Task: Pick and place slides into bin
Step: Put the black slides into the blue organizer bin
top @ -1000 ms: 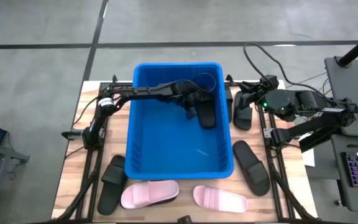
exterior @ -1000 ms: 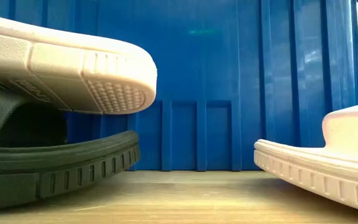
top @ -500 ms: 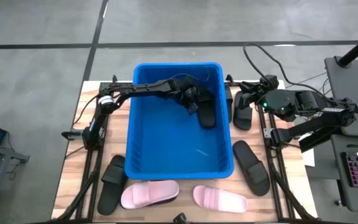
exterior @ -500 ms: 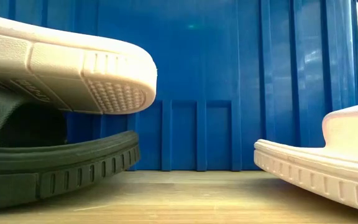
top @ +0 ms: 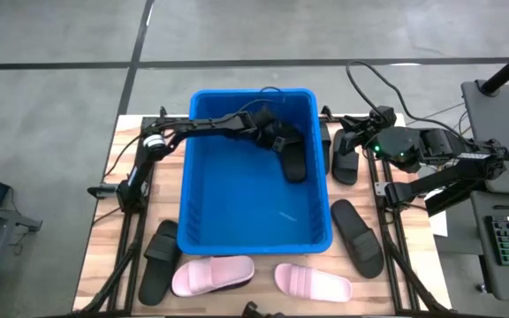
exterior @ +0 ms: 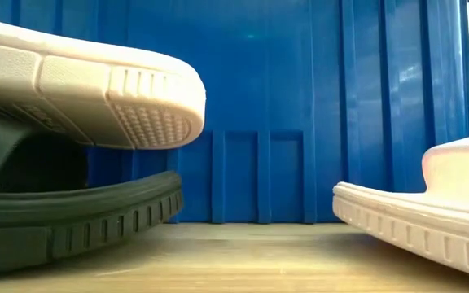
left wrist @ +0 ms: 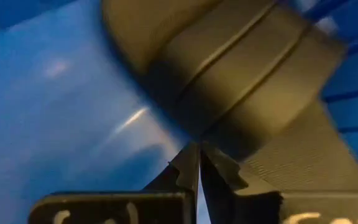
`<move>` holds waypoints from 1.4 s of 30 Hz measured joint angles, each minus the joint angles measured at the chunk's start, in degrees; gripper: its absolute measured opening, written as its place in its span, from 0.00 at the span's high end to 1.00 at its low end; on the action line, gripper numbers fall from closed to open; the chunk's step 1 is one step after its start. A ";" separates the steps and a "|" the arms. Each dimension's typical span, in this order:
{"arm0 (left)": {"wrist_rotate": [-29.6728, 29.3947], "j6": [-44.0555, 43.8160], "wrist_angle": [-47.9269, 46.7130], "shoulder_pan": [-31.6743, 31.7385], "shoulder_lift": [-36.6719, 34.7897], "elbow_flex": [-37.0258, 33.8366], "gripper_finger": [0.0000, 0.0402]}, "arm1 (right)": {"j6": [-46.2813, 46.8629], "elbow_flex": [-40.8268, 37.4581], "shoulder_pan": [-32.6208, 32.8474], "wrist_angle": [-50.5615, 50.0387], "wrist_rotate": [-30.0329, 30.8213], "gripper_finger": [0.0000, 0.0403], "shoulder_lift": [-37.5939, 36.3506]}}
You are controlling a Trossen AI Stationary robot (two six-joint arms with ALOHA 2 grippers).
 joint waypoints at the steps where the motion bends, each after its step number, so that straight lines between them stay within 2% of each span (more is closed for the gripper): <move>1: -0.15 -0.05 0.66 0.01 -0.09 0.05 1.00 | 0.00 0.00 0.00 0.02 0.00 0.83 0.00; 5: -0.36 -4.40 2.14 0.17 -0.09 0.07 1.00 | -0.02 0.00 0.01 0.02 0.00 0.82 0.00; 13: 0.38 -5.84 7.19 -0.07 -0.09 0.11 1.00 | -0.11 0.00 0.02 -0.01 0.46 0.82 0.00; 23: 0.65 -2.47 12.47 -0.44 -0.19 0.63 1.00 | -0.13 0.00 0.00 -0.05 0.57 0.81 0.00; 26: 3.67 -1.20 12.52 -0.37 -0.71 1.50 1.00 | -0.14 0.00 0.02 -0.07 1.01 0.81 0.00; 30: 13.56 1.80 13.73 -0.38 -2.56 2.16 1.00 | -0.15 0.00 0.00 -0.11 1.44 0.80 -0.24; 34: 19.73 3.23 17.27 -0.63 -5.91 1.82 1.00 | -1.08 0.00 0.02 -0.11 1.45 0.82 -0.88; 42: 19.83 21.50 19.05 -1.46 -18.71 1.33 1.00 | -1.68 0.00 0.02 -0.59 1.44 0.83 -4.35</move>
